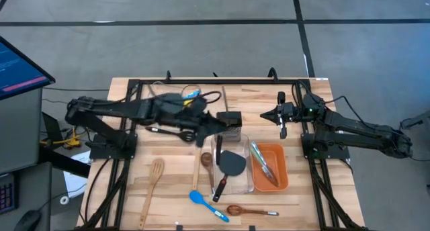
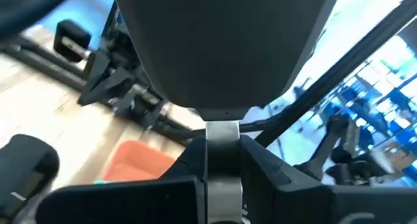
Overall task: Pick & Place Kitchen Items
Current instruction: Put the black spatula into the bottom transparent bin
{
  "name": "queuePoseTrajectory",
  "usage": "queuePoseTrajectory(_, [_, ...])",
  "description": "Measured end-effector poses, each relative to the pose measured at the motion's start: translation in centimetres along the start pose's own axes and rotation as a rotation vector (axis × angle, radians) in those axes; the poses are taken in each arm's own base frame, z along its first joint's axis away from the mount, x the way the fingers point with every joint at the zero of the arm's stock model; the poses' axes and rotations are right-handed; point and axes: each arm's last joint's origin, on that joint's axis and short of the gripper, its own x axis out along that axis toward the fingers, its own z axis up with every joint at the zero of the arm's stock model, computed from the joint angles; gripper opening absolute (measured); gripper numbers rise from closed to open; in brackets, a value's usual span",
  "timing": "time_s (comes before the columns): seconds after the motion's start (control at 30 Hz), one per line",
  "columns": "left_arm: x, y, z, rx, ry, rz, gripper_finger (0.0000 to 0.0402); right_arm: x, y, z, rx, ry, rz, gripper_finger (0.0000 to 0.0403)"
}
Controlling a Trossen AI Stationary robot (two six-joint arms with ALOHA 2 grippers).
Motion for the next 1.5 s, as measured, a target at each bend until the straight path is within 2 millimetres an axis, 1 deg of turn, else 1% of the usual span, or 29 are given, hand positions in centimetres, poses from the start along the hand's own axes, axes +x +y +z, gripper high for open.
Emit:
queuePoseTrajectory(0.2, [2.4,2.1,2.3,-0.018,0.100,0.098,0.0034,-0.3,0.1,0.2,-0.005,-0.012,0.001,0.0001])
queuePoseTrajectory(0.3, [3.7,2.7,3.3,-0.003,0.140,0.107,0.0034,-0.5,0.2,0.2,-0.007,-0.018,0.001,0.0001])
queuePoseTrajectory(0.43, [4.7,2.6,4.7,0.005,0.149,0.046,0.0034,-0.8,0.3,0.3,-0.008,-0.020,0.000,0.0001])
queuePoseTrajectory(0.53, [5.4,2.6,4.7,0.008,0.180,0.058,0.0034,-1.0,0.3,0.4,-0.010,-0.024,-0.001,0.0001])
queuePoseTrajectory(0.7, [6.6,2.4,3.1,-0.009,0.258,0.078,0.0034,-1.1,0.4,0.3,-0.009,-0.017,0.000,0.0001])
queuePoseTrajectory(0.83, [8.4,2.1,0.7,-0.054,0.330,0.102,0.0034,-1.1,0.4,0.3,-0.011,-0.016,0.000,0.0001])
queuePoseTrajectory(1.13, [10.4,2.9,-4.4,-0.282,0.557,0.297,0.0034,-1.1,0.4,0.2,-0.011,-0.008,0.001,0.0001])
queuePoseTrajectory(1.33, [11.6,3.0,-6.2,-0.414,0.623,0.319,0.0034,-1.1,0.4,0.1,-0.011,-0.002,0.002,0.0001])
queuePoseTrajectory(1.5, [12.9,3.2,-8.4,-0.515,0.708,0.346,0.0034,-1.1,0.4,0.1,-0.011,-0.002,0.001,0.0001])
